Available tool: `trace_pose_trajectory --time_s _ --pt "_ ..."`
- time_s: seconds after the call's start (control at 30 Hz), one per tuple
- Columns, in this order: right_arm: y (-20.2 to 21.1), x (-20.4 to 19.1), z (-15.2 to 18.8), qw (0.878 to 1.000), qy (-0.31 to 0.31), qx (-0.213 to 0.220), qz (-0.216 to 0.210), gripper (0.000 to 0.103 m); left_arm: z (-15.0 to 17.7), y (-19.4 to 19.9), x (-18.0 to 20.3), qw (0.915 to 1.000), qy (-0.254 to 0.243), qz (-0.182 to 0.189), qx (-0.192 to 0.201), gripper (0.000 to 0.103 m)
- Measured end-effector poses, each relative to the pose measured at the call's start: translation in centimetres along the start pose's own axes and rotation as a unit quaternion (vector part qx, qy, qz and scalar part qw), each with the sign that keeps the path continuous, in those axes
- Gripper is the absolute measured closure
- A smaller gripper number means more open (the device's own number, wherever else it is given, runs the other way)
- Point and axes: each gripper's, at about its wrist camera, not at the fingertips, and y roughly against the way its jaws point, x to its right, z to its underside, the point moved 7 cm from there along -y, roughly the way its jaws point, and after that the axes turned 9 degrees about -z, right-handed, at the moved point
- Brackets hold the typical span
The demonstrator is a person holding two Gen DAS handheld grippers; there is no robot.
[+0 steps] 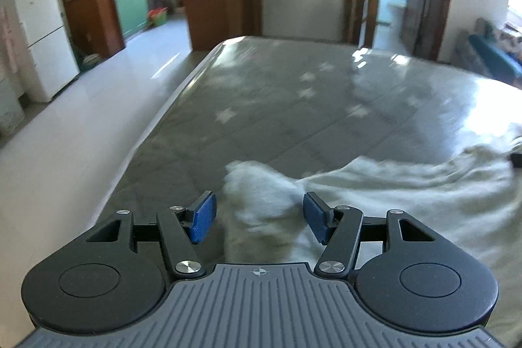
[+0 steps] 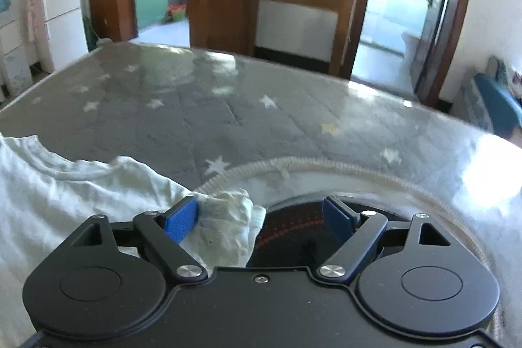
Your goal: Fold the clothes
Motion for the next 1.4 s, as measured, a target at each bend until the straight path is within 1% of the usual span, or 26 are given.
trace_pose_trajectory --time_s 0.03,0.1,0.2,0.27,0.3,0.37,0.43,0.53,0.63,0.73,0.83,1.0,1.07,1.13,1.2,1.27,1.33,1.4 --pt "0.0 0.3 0.0 1.0 -0.01 0.0 -0.001 0.014 0.1 -0.1 -0.4 0.9999 0.011 0.007 -0.003 0.039" --pt "0.4 0.3 0.0 1.0 -0.011 0.002 0.001 0.014 0.1 -0.1 -0.8 0.9996 0.025 0.014 -0.007 0.039" --pt "2.0 -0.3 -0.1 1.0 0.015 0.013 0.009 0.014 -0.1 0.4 -1.7 0.9983 0.052 0.026 -0.007 0.039" --pt "3.3 -1.0 0.1 0.999 0.028 0.021 0.002 0.014 -0.3 1.0 -2.1 0.9978 0.059 0.028 0.003 0.039" --pt "3.7 -1.3 0.1 0.999 0.031 0.024 -0.002 0.014 -0.3 1.2 -2.2 0.9978 0.06 0.027 0.004 0.039" --pt "5.1 -2.5 0.9 0.999 0.038 0.026 -0.024 0.013 -0.2 1.5 -2.3 0.9976 0.063 0.026 0.004 0.039" --pt "5.9 -3.4 1.9 0.998 0.046 0.021 -0.038 0.013 0.1 1.8 -2.4 0.9978 0.061 0.024 0.004 0.039" --pt "6.4 -4.6 3.9 0.997 0.065 0.005 -0.046 0.013 0.6 1.9 -2.5 0.9987 0.049 0.014 0.005 0.039" --pt "6.3 -4.9 5.9 0.996 0.089 -0.012 -0.027 0.013 1.1 1.6 -2.6 0.9988 0.046 0.013 0.0 0.039" --pt "6.7 -4.3 6.0 0.997 0.073 -0.006 -0.021 0.012 0.9 2.3 -3.1 0.998 0.061 0.019 0.002 0.039" --pt "7.9 -3.9 5.7 0.998 0.063 0.006 -0.017 0.012 1.0 4.4 -3.7 0.9972 0.065 0.028 0.023 0.039" --pt "9.8 -4.0 6.4 0.997 0.067 0.018 -0.027 0.011 3.4 7.9 -4.8 0.9969 0.058 0.037 0.038 0.039" --pt "10.2 -4.3 6.9 0.997 0.068 0.019 -0.028 0.011 5.2 9.3 -5.5 0.997 0.056 0.041 0.036 0.039" --pt "10.6 -4.5 7.4 0.997 0.071 0.019 -0.026 0.011 6.6 10.3 -5.8 0.9968 0.056 0.05 0.029 0.039" --pt "10.7 -4.5 7.7 0.997 0.067 0.018 -0.027 0.011 7.8 11.1 -6.0 0.997 0.053 0.05 0.027 0.039" --pt "10.9 -4.3 8.0 0.998 0.06 0.018 -0.024 0.011 9.3 12.1 -6.2 0.9967 0.051 0.058 0.027 0.039" --pt "11.0 -4.2 8.2 0.998 0.053 0.017 -0.024 0.011 10.1 12.8 -6.0 0.9964 0.041 0.066 0.033 0.039" --pt "11.0 -4.2 8.4 0.998 0.051 0.016 -0.023 0.011 10.6 13.1 -5.7 0.9961 0.026 0.073 0.041 0.043"
